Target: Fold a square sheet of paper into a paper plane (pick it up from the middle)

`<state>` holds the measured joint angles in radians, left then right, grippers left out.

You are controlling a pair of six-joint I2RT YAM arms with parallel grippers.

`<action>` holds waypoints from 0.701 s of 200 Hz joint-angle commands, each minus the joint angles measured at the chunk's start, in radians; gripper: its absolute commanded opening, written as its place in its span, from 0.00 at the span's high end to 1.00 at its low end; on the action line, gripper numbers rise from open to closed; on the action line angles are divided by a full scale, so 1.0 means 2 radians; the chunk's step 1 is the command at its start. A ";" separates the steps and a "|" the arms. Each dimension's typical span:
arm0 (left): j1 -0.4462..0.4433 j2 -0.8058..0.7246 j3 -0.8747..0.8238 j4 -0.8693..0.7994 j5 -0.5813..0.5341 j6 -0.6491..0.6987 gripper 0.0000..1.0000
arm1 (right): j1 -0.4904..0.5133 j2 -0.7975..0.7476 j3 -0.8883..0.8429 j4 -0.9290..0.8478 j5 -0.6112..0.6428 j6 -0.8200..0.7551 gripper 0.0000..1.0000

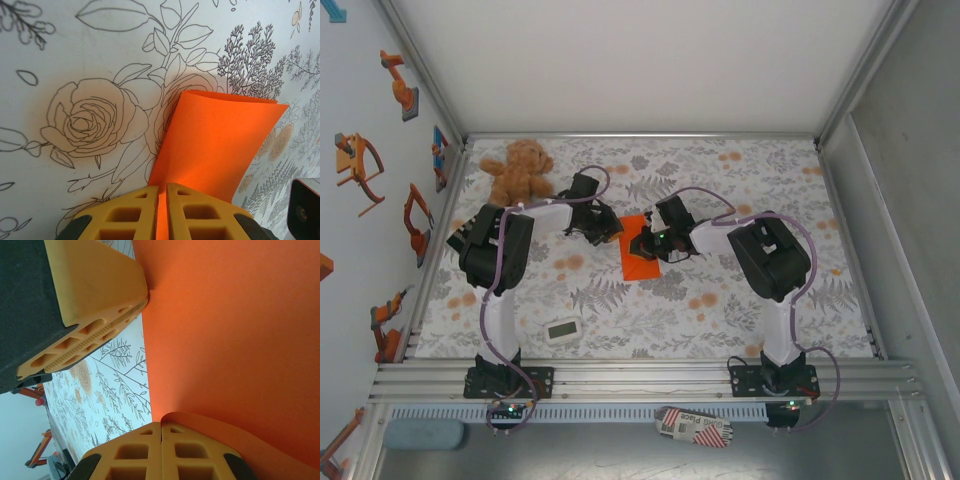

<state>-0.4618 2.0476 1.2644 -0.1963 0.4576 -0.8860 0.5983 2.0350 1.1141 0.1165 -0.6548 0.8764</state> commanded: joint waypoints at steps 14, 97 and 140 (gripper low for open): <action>-0.001 0.015 -0.011 -0.020 -0.007 0.005 0.87 | 0.005 0.006 0.010 -0.006 0.003 -0.009 1.00; -0.001 0.014 -0.014 -0.019 -0.007 0.004 0.87 | 0.005 0.009 0.012 -0.014 0.014 -0.008 1.00; -0.001 0.013 -0.014 -0.019 -0.006 0.005 0.87 | 0.005 0.011 0.013 -0.010 0.008 -0.009 1.00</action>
<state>-0.4618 2.0476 1.2617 -0.1913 0.4606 -0.8860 0.5983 2.0422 1.1141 0.1093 -0.6426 0.8745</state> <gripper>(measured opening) 0.129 0.049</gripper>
